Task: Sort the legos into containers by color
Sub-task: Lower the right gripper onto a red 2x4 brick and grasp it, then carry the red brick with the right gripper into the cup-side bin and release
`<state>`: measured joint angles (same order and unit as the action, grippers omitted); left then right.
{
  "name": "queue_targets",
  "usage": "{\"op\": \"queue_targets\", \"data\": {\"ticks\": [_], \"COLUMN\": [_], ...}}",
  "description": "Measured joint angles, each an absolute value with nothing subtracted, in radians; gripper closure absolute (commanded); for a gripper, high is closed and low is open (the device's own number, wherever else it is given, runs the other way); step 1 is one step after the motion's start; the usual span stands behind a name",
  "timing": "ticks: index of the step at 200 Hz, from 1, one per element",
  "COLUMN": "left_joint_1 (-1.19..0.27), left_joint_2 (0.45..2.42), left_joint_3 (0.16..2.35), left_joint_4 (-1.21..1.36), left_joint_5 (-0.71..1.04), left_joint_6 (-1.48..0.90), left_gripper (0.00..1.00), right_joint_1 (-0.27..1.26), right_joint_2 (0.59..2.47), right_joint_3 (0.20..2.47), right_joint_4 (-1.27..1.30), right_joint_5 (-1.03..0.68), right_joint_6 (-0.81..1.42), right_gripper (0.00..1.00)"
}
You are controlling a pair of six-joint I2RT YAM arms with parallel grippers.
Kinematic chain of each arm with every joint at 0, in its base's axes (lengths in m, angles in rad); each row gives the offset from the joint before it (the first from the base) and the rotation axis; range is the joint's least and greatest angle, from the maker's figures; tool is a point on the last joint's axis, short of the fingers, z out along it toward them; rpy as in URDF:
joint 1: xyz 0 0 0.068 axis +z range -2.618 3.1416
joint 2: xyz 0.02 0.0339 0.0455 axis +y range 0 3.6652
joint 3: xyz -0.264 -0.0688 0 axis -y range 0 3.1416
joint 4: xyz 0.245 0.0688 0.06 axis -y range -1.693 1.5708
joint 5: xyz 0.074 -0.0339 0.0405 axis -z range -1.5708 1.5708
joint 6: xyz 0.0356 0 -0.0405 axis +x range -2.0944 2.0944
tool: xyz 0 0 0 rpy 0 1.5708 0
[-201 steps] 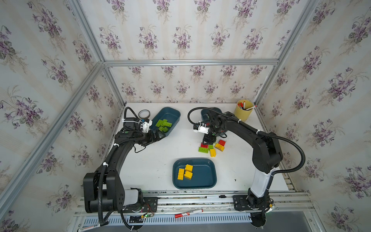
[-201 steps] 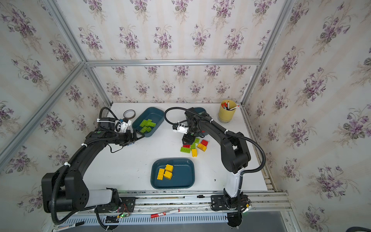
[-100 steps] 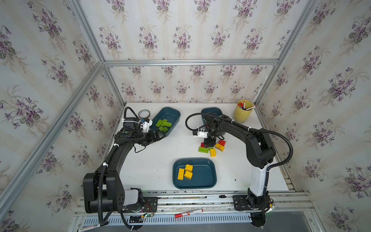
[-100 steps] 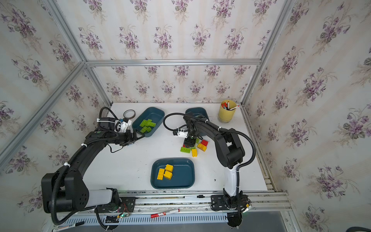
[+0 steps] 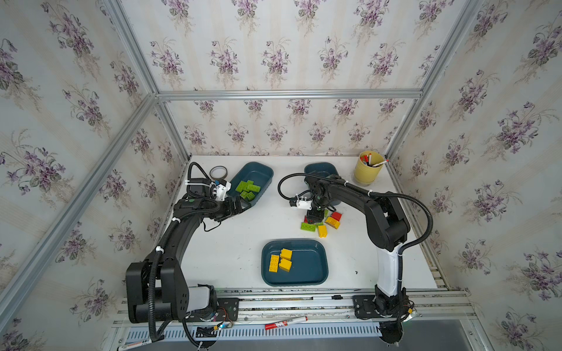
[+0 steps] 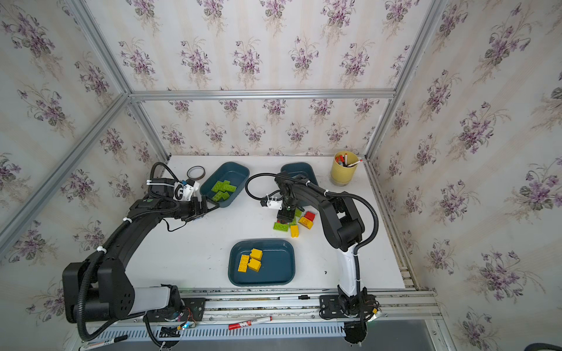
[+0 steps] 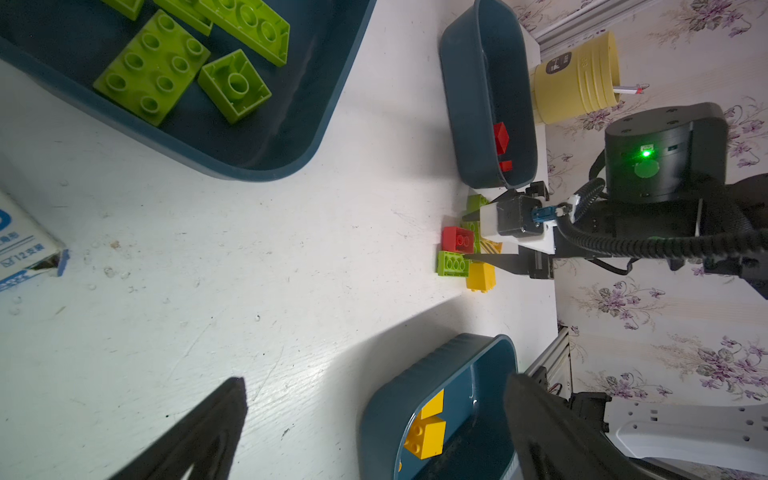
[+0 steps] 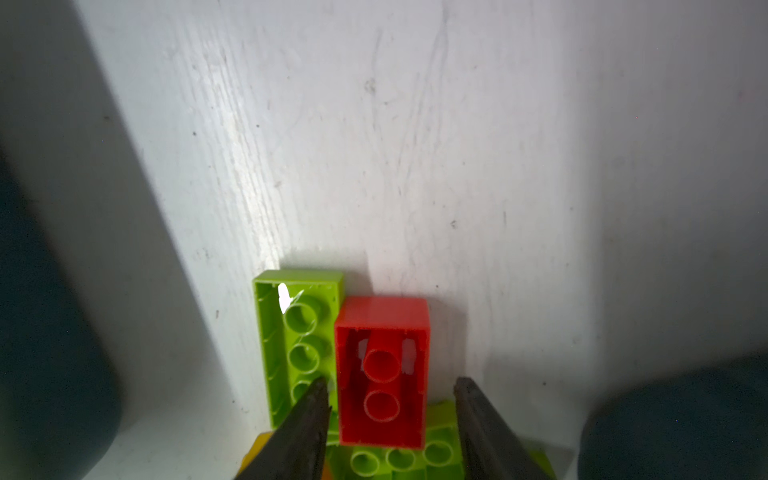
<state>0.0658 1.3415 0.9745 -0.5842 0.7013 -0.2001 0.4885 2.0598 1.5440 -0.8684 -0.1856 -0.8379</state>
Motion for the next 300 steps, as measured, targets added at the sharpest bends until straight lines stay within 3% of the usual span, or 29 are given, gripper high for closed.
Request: {"op": "queue_targets", "data": {"ticks": [190, 246, 300], "left_joint_1": [0.066, 0.066, 0.064], "left_joint_2": [1.337, 1.337, 1.339], "left_joint_3": [0.968, 0.970, 0.989], "left_joint_4": [-0.584, -0.584, -0.583], "left_joint_5": [0.701, 0.708, 0.740], "left_joint_6": [-0.196, -0.196, -0.199], "left_gripper": [0.01, 0.01, 0.01], "right_joint_1": [0.489, 0.493, 0.484], "right_joint_2": [2.125, 2.138, 2.003], "right_joint_3": [1.597, 1.607, 1.608], "right_joint_4": [-0.843, -0.842, -0.846], "right_joint_5": [-0.152, -0.160, -0.231], "right_joint_6": [-0.833, -0.825, -0.777], "right_gripper": [0.56, 0.72, 0.73]}}
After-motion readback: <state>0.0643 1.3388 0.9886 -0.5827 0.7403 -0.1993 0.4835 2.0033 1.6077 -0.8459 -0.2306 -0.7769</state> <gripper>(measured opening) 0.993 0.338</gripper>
